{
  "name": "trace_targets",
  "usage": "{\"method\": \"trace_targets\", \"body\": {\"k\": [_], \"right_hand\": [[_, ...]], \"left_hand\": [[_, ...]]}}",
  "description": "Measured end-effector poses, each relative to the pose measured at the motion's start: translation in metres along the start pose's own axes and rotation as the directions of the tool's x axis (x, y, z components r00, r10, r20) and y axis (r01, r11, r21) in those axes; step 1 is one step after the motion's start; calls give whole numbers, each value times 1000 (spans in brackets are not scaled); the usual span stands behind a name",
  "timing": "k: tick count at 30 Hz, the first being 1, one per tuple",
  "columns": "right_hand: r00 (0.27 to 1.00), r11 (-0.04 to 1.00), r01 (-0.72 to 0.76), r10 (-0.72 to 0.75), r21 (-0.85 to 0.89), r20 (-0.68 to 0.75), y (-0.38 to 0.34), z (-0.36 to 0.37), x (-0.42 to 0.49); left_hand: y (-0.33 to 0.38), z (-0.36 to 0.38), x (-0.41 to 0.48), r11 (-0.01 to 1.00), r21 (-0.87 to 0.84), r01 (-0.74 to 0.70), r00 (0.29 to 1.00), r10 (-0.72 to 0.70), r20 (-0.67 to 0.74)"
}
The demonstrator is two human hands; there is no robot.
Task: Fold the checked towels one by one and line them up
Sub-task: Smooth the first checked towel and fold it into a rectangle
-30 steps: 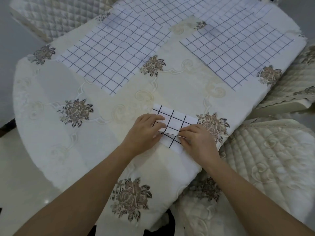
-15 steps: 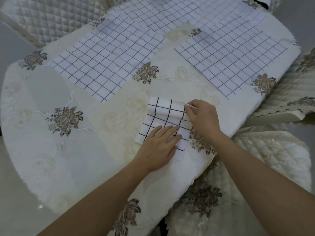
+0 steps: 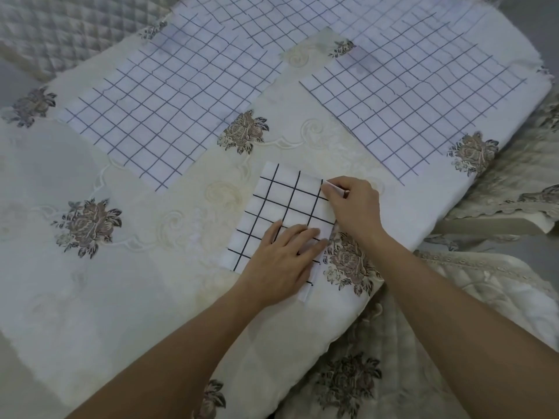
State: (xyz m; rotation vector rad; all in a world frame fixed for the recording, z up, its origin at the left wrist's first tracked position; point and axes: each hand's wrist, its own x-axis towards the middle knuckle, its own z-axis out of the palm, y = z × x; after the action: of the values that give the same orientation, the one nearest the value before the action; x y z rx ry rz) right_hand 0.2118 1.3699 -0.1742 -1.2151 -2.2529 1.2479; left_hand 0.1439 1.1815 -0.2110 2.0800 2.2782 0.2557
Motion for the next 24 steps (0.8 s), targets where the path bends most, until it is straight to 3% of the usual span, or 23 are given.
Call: {"method": "trace_targets", "body": {"k": [6,8,11,15,20,24], "right_hand": [[996,991,88,-88,100,-6,-8,-3,-32],[983,975,185,-184,125,-17,-8,2,-53],[918,917,396,-396,55,-16,3,19,-82],[897,897,442,-441,21,-19,20,37,-99],[921,920,388,-386,57,-51,26,41,-97],[915,916,402,-402,7,-35,30,43,-97]], "left_hand": [[3,5,-5,1000,1,22,999,-22,-34],[4,6,-4,1000,-11,29,997,-29,-66],[5,10,-5,999,-3,43,992,-43,-116],[10,6,-7,997,54,54,983,-44,-180],[17,-10,-43,984,28,178,984,-178,-28],[19,-16,-85,987,37,156,985,-158,64]]}}
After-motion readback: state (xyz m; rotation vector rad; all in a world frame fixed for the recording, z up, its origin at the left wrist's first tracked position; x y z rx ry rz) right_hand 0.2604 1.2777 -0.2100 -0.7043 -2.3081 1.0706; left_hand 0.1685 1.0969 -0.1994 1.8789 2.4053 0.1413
